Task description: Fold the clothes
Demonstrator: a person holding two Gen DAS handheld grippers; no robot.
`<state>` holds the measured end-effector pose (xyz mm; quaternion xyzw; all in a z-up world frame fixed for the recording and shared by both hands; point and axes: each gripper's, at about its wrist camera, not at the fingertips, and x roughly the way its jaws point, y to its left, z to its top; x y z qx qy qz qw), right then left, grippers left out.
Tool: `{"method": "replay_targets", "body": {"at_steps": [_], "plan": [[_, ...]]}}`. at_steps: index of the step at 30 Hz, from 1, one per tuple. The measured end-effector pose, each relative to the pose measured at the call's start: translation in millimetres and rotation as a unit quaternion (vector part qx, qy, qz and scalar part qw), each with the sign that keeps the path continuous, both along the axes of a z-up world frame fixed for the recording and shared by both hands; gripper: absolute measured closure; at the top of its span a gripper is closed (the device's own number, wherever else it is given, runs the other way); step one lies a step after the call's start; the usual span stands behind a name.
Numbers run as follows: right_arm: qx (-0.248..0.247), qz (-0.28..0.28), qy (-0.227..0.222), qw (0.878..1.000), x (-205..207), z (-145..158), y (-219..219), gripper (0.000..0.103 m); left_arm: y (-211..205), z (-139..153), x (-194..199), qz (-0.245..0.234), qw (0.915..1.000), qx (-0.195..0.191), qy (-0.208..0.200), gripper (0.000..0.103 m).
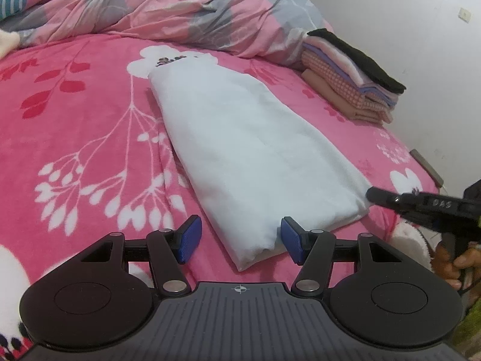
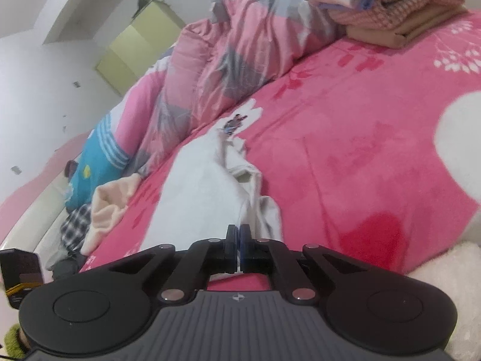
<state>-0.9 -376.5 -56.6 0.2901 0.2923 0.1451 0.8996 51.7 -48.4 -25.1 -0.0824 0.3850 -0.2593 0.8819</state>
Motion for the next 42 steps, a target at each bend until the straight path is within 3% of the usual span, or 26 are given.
{"method": "replay_targets", "body": {"at_steps": [6, 11, 15, 18, 22, 24, 27, 34, 39, 42], "plan": [[-0.005, -0.026, 0.011, 1.0, -0.6, -4.6, -6.3, 0.1, 10.3, 6.0, -8.4, 0.003, 1.0, -0.008, -0.001, 0.045], [-0.049, -0.04, -0.035, 0.997, -11.7, 27.6, -5.5, 0.1, 23.2, 19.6, -13.9, 0.018, 0.9994, -0.025, -0.018, 0.045], [-0.09, 0.004, -0.079, 0.993, -3.7, 49.3, 20.9, 0.1, 10.8, 28.4, -11.6, 0.009, 0.998, -0.017, -0.059, 0.046], [-0.122, 0.042, -0.086, 0.988, 9.3, 46.4, 48.9, 0.1, -6.9, 27.6, -9.9, -0.01, 0.9962, -0.001, -0.087, 0.048], [-0.15, 0.048, -0.035, 0.987, 30.5, 15.6, 60.1, 0.1, -26.6, 4.9, -16.9, -0.024, 0.9931, 0.056, -0.1, 0.052], [-0.153, 0.045, -0.013, 0.987, 35.2, 3.1, 58.2, 0.102, -26.7, -9.4, -18.2, -0.024, 0.9943, 0.061, -0.084, 0.053], [-0.164, 0.042, -0.005, 0.986, 35.2, 10.4, 58.6, 0.1, -19.6, -17.9, -21.9, -0.019, 0.996, 0.042, -0.076, 0.053], [-0.192, 0.036, -0.042, 0.98, 34.2, 41.5, 69.3, 0.1, -7.1, -18.1, -28.0, -0.022, 0.9968, 0.006, -0.077, 0.051], [-0.185, 0.03, 0.008, 0.982, 49.6, 12.3, 65.2, 0.101, 8.3, -3.5, -29.7, -0.01, 0.9975, -0.021, -0.068, 0.046], [-0.153, 0.017, 0.01, 0.988, 45.9, 14.0, 57.4, 0.1, 16.4, 8.2, -29.3, -0.002, 0.9973, -0.032, -0.067, 0.041]]}}
